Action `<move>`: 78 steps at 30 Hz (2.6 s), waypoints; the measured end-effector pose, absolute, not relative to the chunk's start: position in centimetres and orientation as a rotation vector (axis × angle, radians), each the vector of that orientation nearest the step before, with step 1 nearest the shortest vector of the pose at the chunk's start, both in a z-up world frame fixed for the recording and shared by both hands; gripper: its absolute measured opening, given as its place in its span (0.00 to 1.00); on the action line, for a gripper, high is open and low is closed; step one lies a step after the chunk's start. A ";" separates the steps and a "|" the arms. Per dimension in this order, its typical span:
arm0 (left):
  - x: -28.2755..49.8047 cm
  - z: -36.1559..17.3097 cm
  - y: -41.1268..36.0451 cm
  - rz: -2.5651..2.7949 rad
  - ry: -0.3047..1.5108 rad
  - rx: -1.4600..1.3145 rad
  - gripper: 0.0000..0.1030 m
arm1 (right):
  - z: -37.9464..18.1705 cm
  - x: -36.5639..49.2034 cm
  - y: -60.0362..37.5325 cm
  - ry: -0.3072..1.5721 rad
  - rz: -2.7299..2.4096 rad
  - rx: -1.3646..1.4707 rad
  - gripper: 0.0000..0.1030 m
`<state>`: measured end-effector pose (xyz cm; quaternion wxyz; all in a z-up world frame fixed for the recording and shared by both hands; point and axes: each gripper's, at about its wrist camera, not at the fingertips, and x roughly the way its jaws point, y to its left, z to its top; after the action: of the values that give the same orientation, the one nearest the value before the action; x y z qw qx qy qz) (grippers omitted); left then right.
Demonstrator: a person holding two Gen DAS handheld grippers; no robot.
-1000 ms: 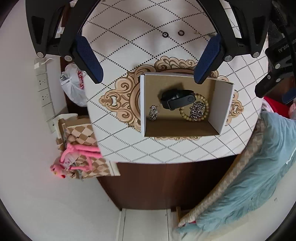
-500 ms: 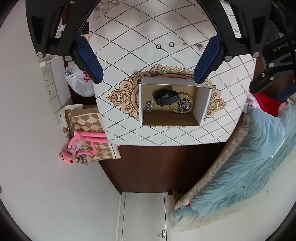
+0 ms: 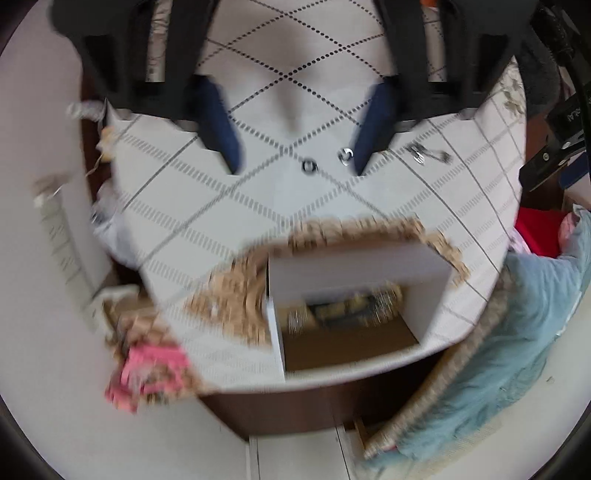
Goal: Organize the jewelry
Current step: 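Withdraw both tools and move them toward the black earrings and brooch, then grasp a black earring with the right tool while the left tool grasps a small ring, then carry the earring and ring into the box and open both tools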
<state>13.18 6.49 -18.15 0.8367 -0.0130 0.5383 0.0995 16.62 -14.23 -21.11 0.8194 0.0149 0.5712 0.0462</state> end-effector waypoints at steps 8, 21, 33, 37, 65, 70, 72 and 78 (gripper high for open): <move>12.8 -23.2 7.9 0.229 1.238 -0.042 0.99 | -26.5 16.4 -14.4 1.225 0.098 0.078 0.52; 13.0 -24.5 6.6 0.139 1.233 -0.092 0.98 | -26.8 16.5 -12.2 1.116 0.075 -0.098 0.12; 13.7 -25.1 4.2 0.008 1.232 -0.137 0.65 | -25.9 15.0 -14.7 1.101 0.062 -0.001 0.12; 13.9 -25.4 2.9 -0.004 1.214 -0.075 0.35 | -25.5 14.9 -15.3 1.098 0.054 0.003 0.12; 19.4 -9.5 2.5 -0.245 0.949 -0.175 0.07 | -13.1 20.8 -15.0 0.973 0.250 0.137 0.12; 22.9 -9.1 1.6 -0.262 0.949 -0.138 0.07 | -13.2 26.0 -14.4 1.033 0.279 0.125 0.12; 24.6 -9.7 1.4 -0.261 0.973 -0.126 0.07 | -13.9 27.8 -14.2 1.071 0.277 0.124 0.12; 28.6 -12.8 1.4 -0.259 1.071 -0.139 0.07 | -16.1 31.6 -14.3 1.155 0.265 0.097 0.12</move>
<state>28.62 1.42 -12.83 0.8498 -0.0661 0.5083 -0.1228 31.63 -14.34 -16.10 0.8286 0.0455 0.5439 0.1250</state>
